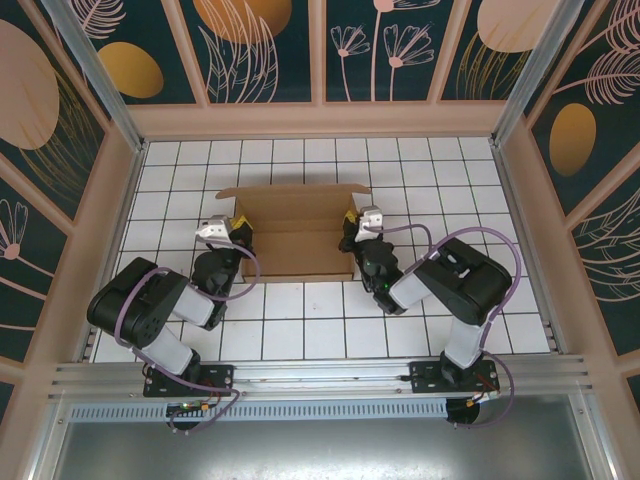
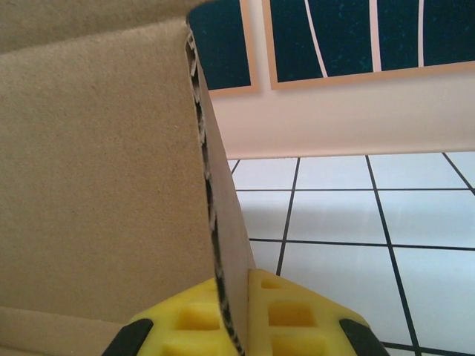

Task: Fold the paper box

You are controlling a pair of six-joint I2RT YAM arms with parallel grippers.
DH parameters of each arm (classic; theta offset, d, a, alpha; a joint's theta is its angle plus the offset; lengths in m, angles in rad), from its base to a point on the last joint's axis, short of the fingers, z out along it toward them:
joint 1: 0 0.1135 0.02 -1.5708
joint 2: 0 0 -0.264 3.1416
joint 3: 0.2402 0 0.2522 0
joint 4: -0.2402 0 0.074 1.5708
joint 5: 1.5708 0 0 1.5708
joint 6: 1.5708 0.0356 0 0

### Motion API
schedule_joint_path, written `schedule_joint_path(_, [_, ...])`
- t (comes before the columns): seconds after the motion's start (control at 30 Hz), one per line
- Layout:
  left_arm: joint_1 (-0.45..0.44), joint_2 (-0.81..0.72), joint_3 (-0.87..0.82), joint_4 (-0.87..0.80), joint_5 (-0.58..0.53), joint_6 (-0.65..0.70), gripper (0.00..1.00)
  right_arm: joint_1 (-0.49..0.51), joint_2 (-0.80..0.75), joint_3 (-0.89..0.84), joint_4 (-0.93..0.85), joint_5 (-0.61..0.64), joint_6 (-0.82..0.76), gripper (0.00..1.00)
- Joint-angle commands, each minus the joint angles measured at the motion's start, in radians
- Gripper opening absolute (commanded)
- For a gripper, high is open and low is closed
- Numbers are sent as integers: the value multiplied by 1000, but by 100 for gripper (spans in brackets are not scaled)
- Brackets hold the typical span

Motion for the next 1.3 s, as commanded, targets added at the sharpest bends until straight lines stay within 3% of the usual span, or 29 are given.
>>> schedule_joint_path(0.0, [-45,22,-12,52,105,-69,12,76,46,27,41,-18,47,0])
schedule_joint_path(0.5, [-59,124,-104,174,73,-62,15,113,175,-65,281,-42,60,0])
schedule_joint_path(0.8, [-59,109,-111,81,37,-50,16,119,186,-98,282,-55,43,0])
schedule_joint_path(1.07, [-59,67,-108,62,52,-53,17,169,96,-8,101,24,48,0])
schedule_joint_path(1.27, [-60,54,-94,42,66,-55,17,190,61,98,-55,87,43,5])
